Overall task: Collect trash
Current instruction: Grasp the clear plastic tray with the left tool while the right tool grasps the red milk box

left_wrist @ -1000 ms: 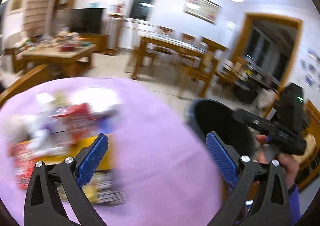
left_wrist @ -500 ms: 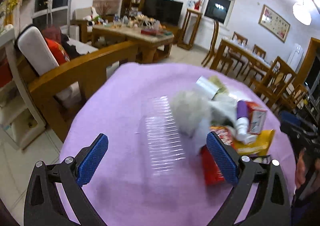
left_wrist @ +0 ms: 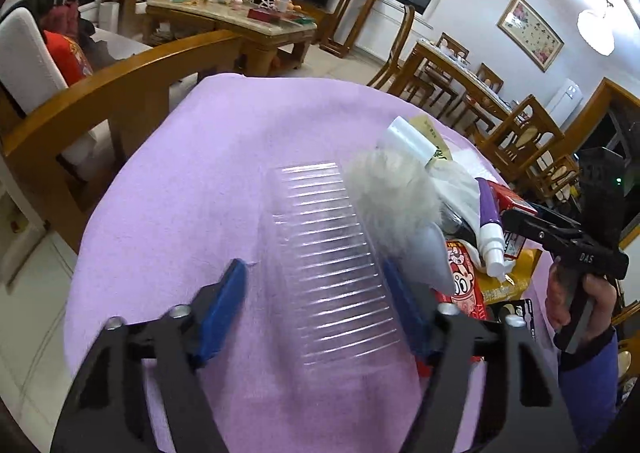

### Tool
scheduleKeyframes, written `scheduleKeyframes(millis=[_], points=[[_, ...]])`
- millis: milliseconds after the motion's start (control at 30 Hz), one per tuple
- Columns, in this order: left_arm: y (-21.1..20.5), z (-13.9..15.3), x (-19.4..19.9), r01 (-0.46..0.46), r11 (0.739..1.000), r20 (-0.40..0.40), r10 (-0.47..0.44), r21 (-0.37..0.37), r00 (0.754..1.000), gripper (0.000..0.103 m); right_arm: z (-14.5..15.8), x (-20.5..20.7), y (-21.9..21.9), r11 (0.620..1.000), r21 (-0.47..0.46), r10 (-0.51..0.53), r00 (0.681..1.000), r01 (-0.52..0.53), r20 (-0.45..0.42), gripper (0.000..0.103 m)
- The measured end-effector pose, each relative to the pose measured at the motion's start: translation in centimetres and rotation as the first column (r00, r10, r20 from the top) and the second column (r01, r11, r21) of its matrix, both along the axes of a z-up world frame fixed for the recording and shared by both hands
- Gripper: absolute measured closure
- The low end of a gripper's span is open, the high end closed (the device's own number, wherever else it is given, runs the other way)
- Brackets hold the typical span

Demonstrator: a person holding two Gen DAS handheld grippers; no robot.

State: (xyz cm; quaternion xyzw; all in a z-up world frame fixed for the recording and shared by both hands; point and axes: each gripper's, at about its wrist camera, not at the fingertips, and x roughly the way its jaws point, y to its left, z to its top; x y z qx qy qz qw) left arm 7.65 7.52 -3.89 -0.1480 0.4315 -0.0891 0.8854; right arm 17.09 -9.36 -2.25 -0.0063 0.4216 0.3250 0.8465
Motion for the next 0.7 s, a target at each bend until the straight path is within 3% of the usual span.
scheduleKeyframes(millis=[33,133,267,433,700], points=[[0.1,-0.1,-0.1,0.006,1.000,0.001,-0.006,-0.014,1.000,0.046,-0.1,-0.2,0.0,1.000,0.009,0.001,1.000,-0.001,-0.005,0.007],[0.3,-0.1,0.2,0.020,0.999,0.006,-0.020,-0.043,1.000,0.051,-0.1,-0.4,-0.2,0.999,0.032,0.004,1.000,-0.004,-0.014,0.011],[0.5,0.4,-0.4,0.009,1.000,0.036,-0.009,-0.026,0.999,0.062,0.5,-1.7,-0.3,0.999,0.043,-0.003,1.000,0.002,0.017,0.011],[1.0,1.2,-1.7,-0.006,0.999,0.071,0.009,-0.043,0.997,0.065,3.0,-4.5,-1.3,0.991,0.136,-0.020,0.998,0.012,0.059,0.011],[0.5,4.6,-4.3,-0.020,0.997,0.192,0.033,-0.069,0.981,0.065,7.3,-9.7,-3.5,0.958,0.286,-0.027,0.992,-0.009,0.119,0.011]])
